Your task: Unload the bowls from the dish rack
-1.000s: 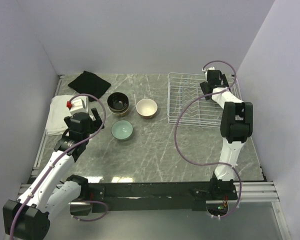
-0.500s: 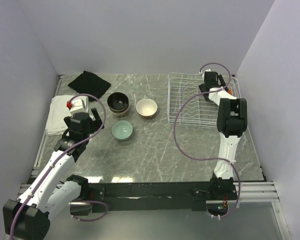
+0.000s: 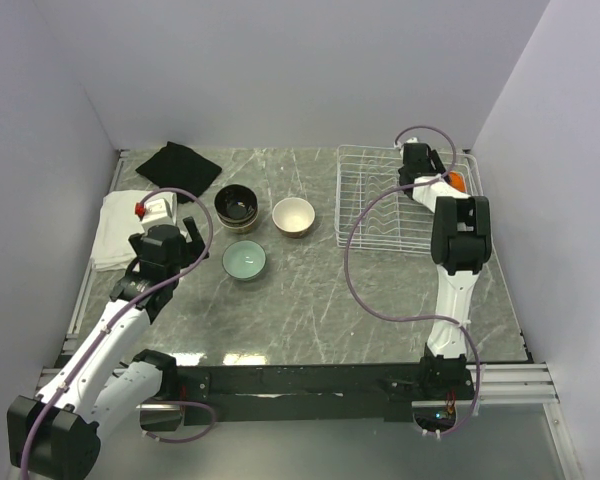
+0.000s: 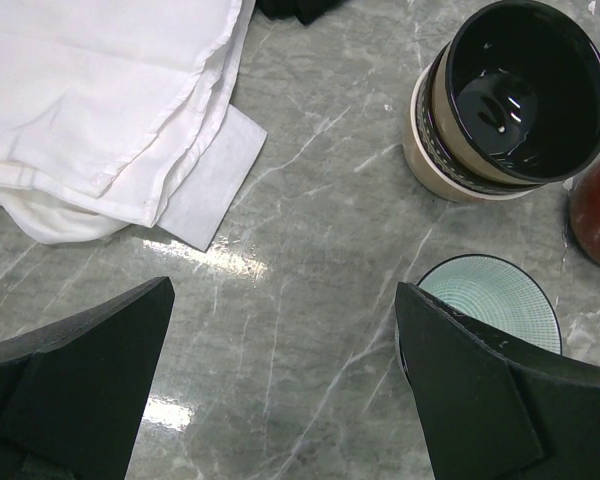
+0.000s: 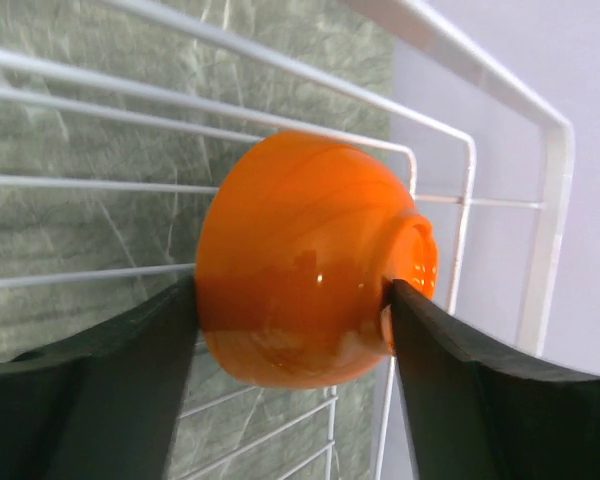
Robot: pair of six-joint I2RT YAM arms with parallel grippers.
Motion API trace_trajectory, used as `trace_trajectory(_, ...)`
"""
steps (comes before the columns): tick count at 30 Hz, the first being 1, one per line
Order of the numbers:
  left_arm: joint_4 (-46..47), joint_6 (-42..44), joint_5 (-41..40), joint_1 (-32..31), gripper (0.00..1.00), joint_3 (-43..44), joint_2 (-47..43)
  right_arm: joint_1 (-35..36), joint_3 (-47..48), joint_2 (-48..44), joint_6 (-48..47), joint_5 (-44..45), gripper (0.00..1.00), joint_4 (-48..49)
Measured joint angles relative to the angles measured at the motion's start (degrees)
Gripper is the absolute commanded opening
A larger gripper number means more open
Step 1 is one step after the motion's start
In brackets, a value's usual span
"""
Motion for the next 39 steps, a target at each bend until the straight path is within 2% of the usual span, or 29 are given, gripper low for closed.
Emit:
trace_trajectory(2, 0.0, 0.0, 0.0, 0.0, 0.99, 0.0, 0.0, 0.5, -0.2, -0.1, -0.6, 1.3, 0.57, 1.0)
trace_trajectory(9, 0.0, 0.0, 0.0, 0.0, 0.99, 0.0, -0.7, 1.9, -2.7, -2.1, -0.4, 2.5, 0.36, 1.0)
trace_trajectory(17, 0.6, 0.3, 0.3, 0.0, 0.99, -0.1, -2.6, 2.2, -3.8, -7.3, 6.4, -0.3, 0.24, -5.0)
trace_trajectory(28, 3.3, 1.1, 3.6, 0.0, 0.99, -1.1, -4.1, 2.3, -8.0, -22.1, 19.1, -6.9, 0.23, -11.1)
trace_trajectory(39, 7.5, 1.4, 11.0, -1.4, 0.99, -1.9, -3.2, 2.4, -13.7, -37.1, 32.7, -21.4, 0.26, -16.6)
